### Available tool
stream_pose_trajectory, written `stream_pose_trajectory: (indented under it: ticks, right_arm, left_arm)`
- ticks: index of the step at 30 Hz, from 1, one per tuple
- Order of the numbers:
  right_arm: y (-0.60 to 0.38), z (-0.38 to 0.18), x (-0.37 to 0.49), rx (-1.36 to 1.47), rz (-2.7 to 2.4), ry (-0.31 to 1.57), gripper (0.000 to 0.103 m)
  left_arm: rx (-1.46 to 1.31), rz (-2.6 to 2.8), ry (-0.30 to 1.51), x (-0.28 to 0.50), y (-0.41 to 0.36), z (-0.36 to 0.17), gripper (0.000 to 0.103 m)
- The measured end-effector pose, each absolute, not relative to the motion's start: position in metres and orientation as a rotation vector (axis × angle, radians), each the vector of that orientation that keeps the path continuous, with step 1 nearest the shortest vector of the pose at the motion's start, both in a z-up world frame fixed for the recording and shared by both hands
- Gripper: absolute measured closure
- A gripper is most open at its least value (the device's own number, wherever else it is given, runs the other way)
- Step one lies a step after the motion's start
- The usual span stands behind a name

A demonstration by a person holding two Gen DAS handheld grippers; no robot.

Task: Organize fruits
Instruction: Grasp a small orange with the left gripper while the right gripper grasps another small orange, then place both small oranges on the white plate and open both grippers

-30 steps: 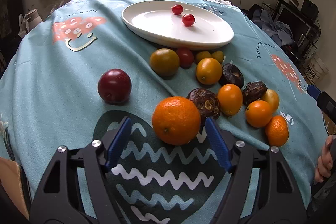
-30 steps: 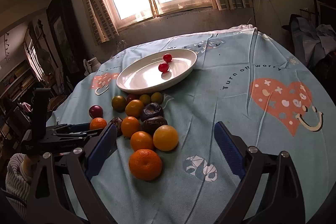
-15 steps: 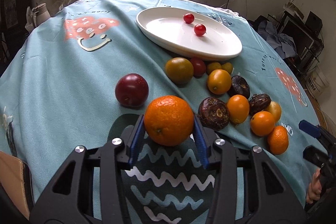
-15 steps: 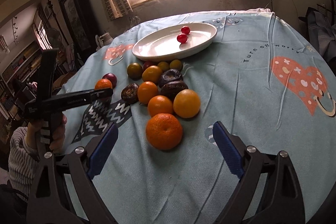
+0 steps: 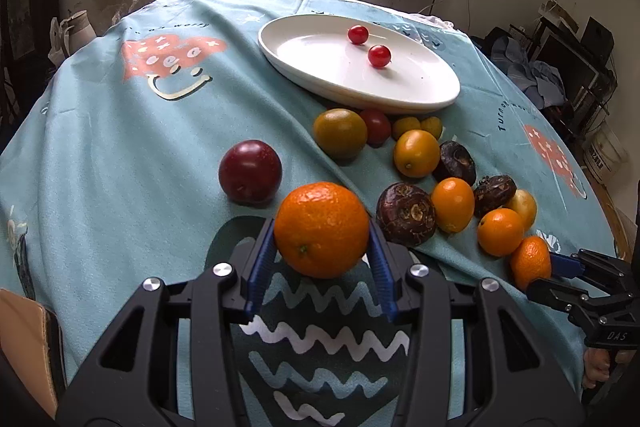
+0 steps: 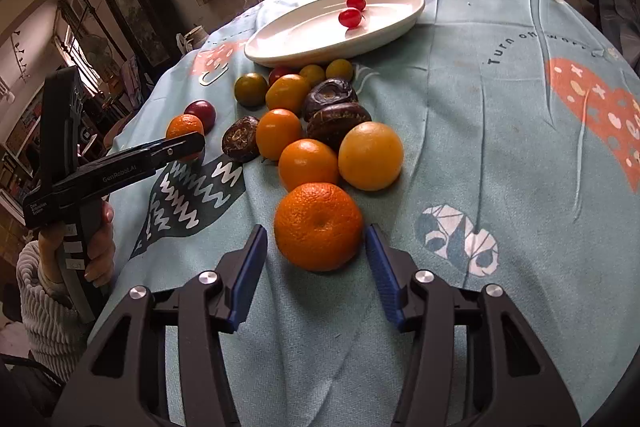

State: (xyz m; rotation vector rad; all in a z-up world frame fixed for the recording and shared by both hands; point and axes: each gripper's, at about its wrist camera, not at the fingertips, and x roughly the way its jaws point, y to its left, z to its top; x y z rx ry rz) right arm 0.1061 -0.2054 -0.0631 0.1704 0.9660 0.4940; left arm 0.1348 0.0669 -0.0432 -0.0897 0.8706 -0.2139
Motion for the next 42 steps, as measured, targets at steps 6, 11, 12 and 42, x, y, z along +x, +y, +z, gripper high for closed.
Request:
stream_pose_trajectory:
  ticks: [6, 11, 12, 42]
  right_arm:
    - [-0.214, -0.066, 0.109, 0.241, 0.512, 0.972, 0.06]
    - [-0.226, -0.054, 0.104, 0.289, 0.502, 0.903, 0.06]
    - [-0.229, -0.05, 0.104, 0.3, 0.503, 0.893, 0.06]
    - [-0.202, 0.006, 0.281, 0.288, 0.352, 0.732, 0.031]
  left_arm:
    - [-0.09, -0.227, 0.886, 0.136, 0.065, -0.047, 0.058]
    - [-0.085, -0.223, 0.875, 0.136, 0.063, -0.044, 0.058]
    - [-0.083, -0.222, 0.869, 0.137, 0.063, -0.042, 0.058]
    - [-0.059, -0.135, 0.744, 0.254, 0.04, 0.003, 0.026]
